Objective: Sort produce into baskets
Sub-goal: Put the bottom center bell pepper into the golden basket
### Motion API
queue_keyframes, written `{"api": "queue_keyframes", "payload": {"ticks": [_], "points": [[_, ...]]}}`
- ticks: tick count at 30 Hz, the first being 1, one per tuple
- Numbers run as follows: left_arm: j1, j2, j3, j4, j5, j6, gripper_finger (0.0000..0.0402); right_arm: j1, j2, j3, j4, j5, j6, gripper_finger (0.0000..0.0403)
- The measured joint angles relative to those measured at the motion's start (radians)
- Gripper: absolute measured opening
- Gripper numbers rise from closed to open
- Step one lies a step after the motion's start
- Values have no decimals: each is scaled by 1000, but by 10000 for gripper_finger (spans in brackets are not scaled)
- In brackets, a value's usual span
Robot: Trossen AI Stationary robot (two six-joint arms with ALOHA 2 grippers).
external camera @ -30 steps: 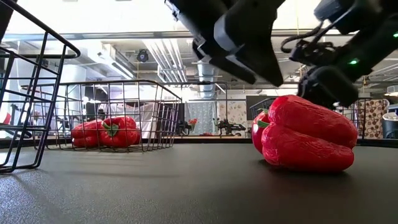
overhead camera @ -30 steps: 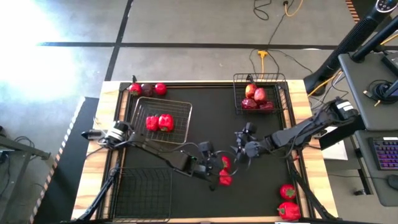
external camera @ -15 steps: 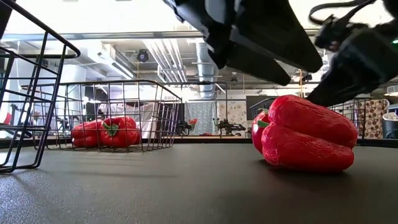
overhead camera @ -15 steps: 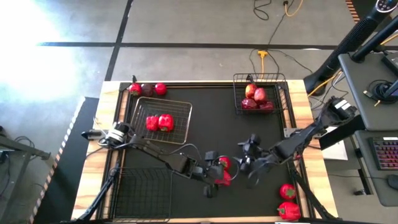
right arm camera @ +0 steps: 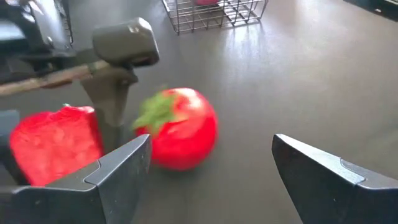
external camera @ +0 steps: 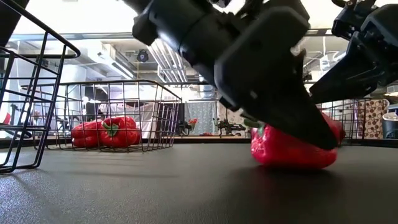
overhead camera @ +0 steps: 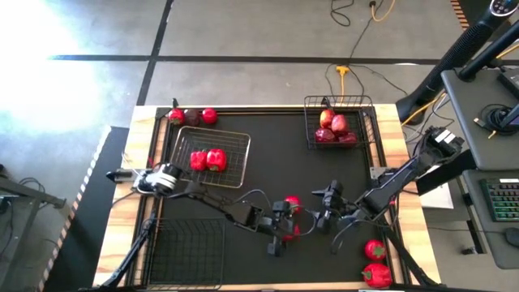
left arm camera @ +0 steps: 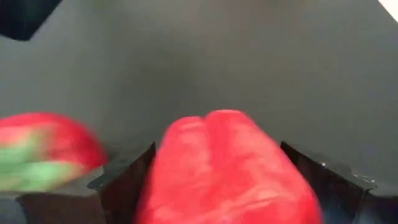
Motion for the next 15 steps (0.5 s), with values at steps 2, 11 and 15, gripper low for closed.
{"api": "queue_keyframes", "payload": {"ticks": [2, 11, 15], "points": [[-4, 10, 0, 1, 1, -1, 325, 0, 0, 0, -1, 10, -10, 325], [-2, 52, 2, 5, -4, -85, 300, -2, 0, 0, -1, 46, -86, 325], [-4, 39, 1, -7, -55, -89, 252, -2, 0, 0, 2, 99, -136, 325]]}}
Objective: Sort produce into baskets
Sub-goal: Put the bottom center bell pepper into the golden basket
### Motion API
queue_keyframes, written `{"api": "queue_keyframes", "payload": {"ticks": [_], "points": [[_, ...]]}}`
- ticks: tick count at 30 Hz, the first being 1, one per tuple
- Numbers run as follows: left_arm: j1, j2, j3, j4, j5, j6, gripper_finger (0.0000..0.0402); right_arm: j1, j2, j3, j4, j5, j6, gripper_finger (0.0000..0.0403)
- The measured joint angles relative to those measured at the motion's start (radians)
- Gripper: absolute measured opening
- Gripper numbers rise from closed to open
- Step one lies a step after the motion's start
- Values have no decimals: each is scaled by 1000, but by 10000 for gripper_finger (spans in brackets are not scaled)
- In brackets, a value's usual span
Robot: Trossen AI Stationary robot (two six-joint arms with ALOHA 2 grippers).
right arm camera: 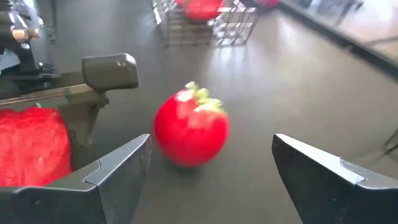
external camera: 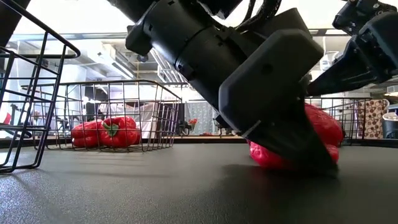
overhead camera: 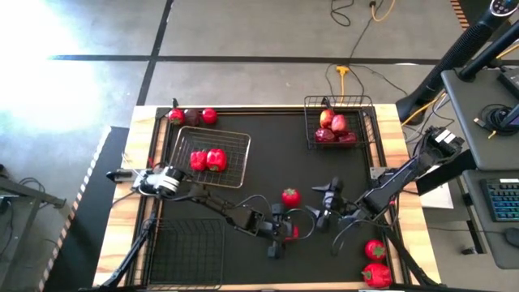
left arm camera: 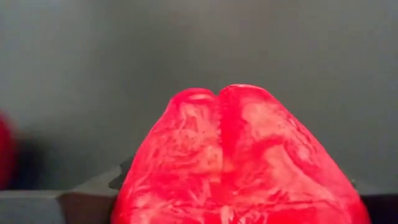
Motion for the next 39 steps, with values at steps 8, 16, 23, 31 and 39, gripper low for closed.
{"api": "queue_keyframes", "payload": {"ticks": [8, 16, 23, 31, 39], "points": [[4, -174, -3, -203, -191, 11, 252, 0, 0, 0, -3, 72, -44, 325], [48, -448, -41, -508, -430, 7, 252, 0, 0, 0, -4, 69, -46, 325], [97, -724, -324, -463, -461, -138, 251, 0, 0, 0, -3, 67, -46, 325], [179, -910, -644, -324, -461, -300, 251, 0, 0, 0, -4, 65, -46, 325], [265, -937, -728, -314, -461, -349, 251, 0, -1, 0, -3, 65, -46, 325]]}}
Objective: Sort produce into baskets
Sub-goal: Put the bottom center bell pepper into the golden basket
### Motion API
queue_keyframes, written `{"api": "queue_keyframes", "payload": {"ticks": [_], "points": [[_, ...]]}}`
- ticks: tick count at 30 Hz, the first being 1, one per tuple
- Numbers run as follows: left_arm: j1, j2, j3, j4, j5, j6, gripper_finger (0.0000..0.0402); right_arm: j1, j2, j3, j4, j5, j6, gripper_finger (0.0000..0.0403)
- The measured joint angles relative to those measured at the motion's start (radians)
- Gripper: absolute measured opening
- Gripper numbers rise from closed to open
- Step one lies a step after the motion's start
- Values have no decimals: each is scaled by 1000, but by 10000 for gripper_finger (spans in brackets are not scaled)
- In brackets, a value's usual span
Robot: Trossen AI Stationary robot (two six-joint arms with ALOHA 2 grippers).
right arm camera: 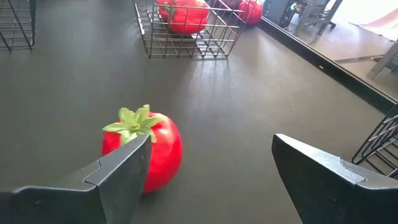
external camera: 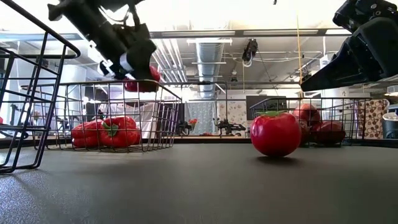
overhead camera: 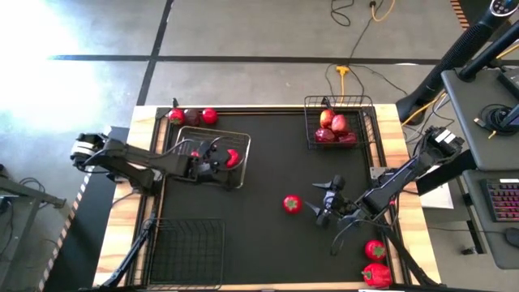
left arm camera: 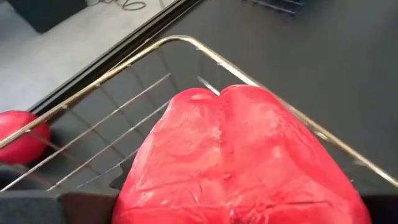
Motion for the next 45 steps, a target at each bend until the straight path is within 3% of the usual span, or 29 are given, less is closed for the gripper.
{"api": "queue_keyframes", "payload": {"ticks": [8, 12, 20, 30, 39, 45], "points": [[76, 2, 11, 51, 16, 11, 251, 0, 0, 0, 0, 0, 0, 325], [94, 2, 12, 22, 55, -62, 251, 0, 0, 0, 0, 0, 0, 325], [93, 3, -28, -58, 69, -201, 251, 0, 0, 0, 0, 0, 0, 325], [93, 4, -40, -56, 51, -253, 252, 0, 0, 0, 0, 0, 0, 325], [107, 4, -27, -74, 153, -220, 251, -5, 0, 0, 0, 18, -35, 325], [98, 6, -17, -97, 150, -328, 251, -59, 0, 13, 64, 28, -12, 325]]}}
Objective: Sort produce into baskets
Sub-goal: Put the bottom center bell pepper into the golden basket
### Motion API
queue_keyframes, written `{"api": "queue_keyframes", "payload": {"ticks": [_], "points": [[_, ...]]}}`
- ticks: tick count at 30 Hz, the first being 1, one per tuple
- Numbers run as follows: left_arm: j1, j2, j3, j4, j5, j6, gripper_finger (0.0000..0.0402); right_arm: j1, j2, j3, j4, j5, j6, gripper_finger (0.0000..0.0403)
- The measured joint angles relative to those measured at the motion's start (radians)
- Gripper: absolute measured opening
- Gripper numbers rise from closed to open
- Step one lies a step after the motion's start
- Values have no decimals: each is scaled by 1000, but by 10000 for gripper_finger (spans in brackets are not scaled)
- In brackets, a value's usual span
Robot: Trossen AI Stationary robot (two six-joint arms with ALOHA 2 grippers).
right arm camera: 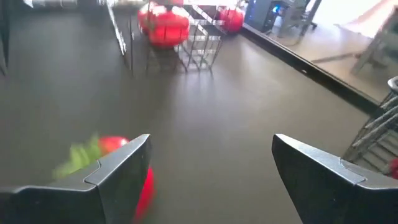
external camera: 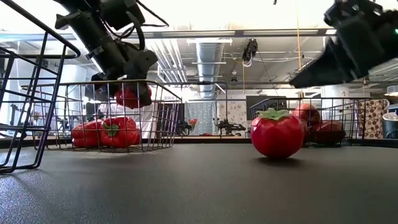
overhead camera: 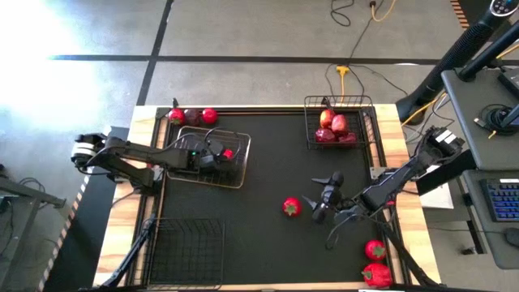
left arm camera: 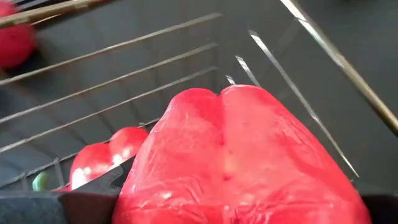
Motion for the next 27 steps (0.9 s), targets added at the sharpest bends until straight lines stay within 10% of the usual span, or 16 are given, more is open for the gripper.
{"api": "queue_keyframes", "payload": {"ticks": [27], "points": [[-6, 96, 100, -260, -196, -206, 324, -5, 18, 102, -119, 23, 73, 325]]}}
